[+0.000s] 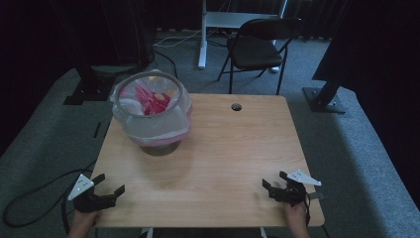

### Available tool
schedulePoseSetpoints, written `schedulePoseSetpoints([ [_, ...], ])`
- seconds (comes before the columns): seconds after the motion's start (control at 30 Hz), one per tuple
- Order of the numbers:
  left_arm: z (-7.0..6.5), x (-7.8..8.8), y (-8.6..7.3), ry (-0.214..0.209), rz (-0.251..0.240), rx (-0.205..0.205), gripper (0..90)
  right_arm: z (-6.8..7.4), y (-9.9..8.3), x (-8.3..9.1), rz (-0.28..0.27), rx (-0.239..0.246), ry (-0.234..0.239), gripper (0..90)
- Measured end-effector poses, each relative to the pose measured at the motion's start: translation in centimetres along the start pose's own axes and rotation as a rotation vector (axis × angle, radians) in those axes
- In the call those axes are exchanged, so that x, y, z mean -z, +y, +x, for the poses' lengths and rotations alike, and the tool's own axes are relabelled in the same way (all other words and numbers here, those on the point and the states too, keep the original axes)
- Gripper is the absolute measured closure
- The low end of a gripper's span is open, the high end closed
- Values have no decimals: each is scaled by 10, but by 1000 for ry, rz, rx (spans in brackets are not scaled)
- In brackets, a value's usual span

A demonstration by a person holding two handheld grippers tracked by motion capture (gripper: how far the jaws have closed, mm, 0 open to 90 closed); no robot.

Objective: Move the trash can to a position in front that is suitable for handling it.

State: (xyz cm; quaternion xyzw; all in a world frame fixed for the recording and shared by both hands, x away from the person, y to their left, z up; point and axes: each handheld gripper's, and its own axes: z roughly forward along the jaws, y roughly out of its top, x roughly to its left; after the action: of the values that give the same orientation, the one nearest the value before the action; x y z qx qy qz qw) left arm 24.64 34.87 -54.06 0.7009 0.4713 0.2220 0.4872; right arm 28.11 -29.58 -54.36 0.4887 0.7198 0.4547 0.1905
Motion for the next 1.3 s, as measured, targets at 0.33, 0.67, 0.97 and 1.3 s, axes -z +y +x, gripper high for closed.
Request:
schedulePoseSetpoints([
  [0.33,5,-10,6,2,37,6,15,-2,10,-17,52,-23,54,113],
  [0.67,10,-10,6,-19,2,38,15,1,14,-24,16,-29,-5,113],
  [0.97,8,-9,6,-10,6,21,15,10,13,-24,0,41,-68,113],
  [1.3,13,-15,9,3,14,42,15,-2,21,-30,10,-26,-15,113],
])
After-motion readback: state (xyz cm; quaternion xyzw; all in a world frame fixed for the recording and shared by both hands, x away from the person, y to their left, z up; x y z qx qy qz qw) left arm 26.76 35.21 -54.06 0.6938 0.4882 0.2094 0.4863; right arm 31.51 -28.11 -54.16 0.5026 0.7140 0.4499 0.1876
